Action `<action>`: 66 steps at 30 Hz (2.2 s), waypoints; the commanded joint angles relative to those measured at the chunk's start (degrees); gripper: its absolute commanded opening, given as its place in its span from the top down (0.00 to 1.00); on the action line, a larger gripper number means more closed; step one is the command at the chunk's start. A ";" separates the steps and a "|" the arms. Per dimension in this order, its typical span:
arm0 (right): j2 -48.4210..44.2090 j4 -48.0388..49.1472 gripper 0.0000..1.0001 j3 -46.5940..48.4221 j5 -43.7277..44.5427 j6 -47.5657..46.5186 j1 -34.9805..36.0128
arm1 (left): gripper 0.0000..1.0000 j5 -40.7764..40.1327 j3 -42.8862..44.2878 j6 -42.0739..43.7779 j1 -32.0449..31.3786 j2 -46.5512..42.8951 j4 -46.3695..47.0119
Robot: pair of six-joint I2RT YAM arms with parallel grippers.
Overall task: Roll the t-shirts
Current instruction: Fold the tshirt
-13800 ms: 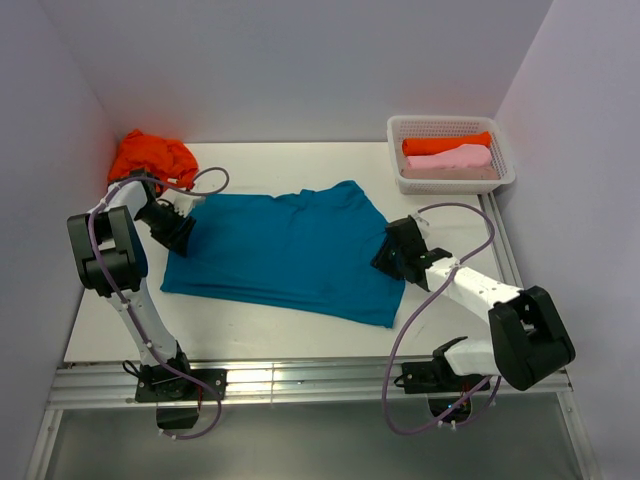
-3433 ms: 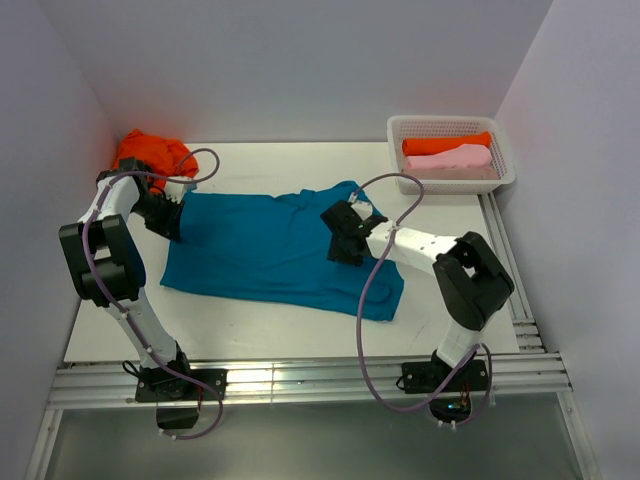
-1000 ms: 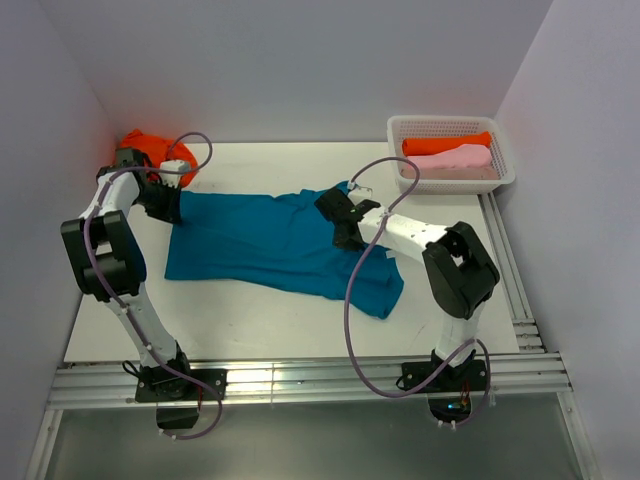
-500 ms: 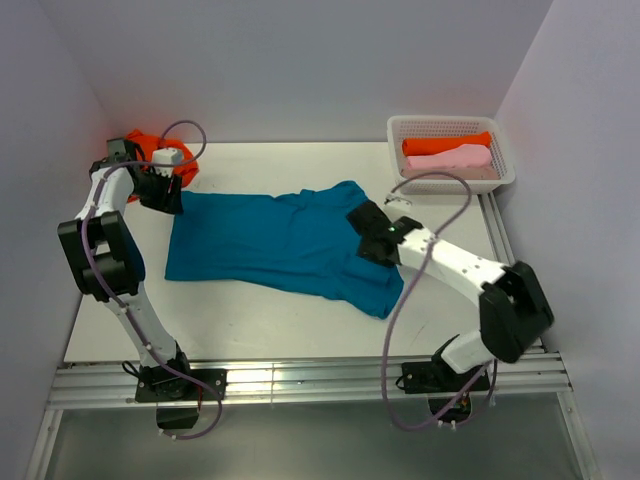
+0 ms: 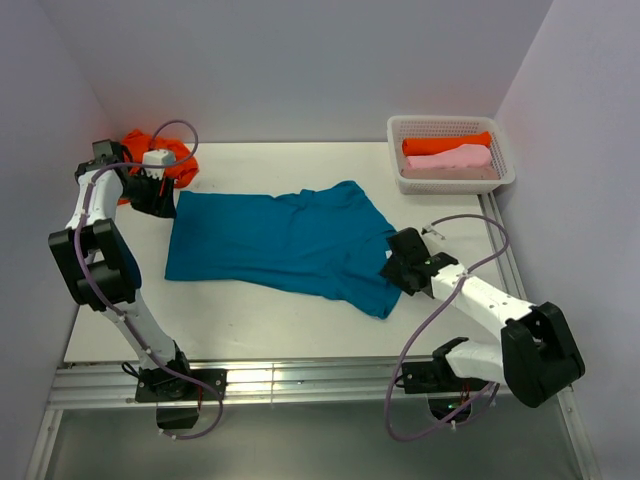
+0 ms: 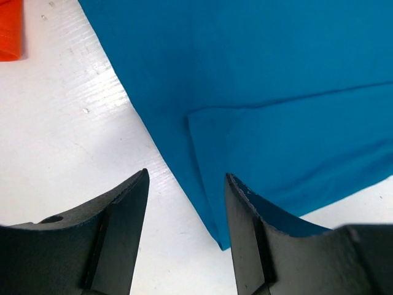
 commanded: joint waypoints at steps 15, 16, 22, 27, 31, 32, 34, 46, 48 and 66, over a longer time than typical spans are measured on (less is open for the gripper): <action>0.63 14.08 0.49 -3.15 -6.96 2.29 -3.21 | 0.46 2.22 -0.95 3.13 0.54 -3.46 -2.41; 0.81 14.44 0.50 -3.32 -7.05 2.37 -3.30 | 0.47 2.13 -0.95 3.05 0.46 -3.46 -2.49; 3.27 16.11 0.61 -3.15 -7.75 2.11 -3.39 | 0.48 2.04 -0.78 3.13 0.54 -3.37 -2.67; 3.71 15.06 0.86 -1.66 -6.35 1.06 -3.65 | 0.48 1.78 -0.78 3.14 0.54 -3.37 -2.85; 3.01 12.78 0.95 1.59 -3.54 -1.31 -3.65 | 0.48 1.43 -1.04 3.22 0.63 -3.28 -2.67; 2.84 12.42 0.97 2.21 -2.92 -1.75 -3.65 | 0.48 1.34 -1.04 3.14 0.63 -3.19 -2.58; 2.66 11.45 0.99 4.14 -1.95 -3.94 -3.65 | 0.48 1.34 -1.13 3.14 0.54 -3.11 -2.58; 8.36 8.90 0.92 9.59 2.44 -8.35 -3.65 | 0.47 0.81 -2.53 4.01 0.54 -1.96 -3.20; 9.95 8.82 0.86 10.03 2.88 -8.70 -3.65 | 0.46 0.55 -3.23 4.36 0.54 -2.05 -3.02; -7.09 -2.78 0.35 -1.02 -0.71 4.64 0.56 | 0.39 3.80 -5.25 4.45 15.74 1.46 -9.09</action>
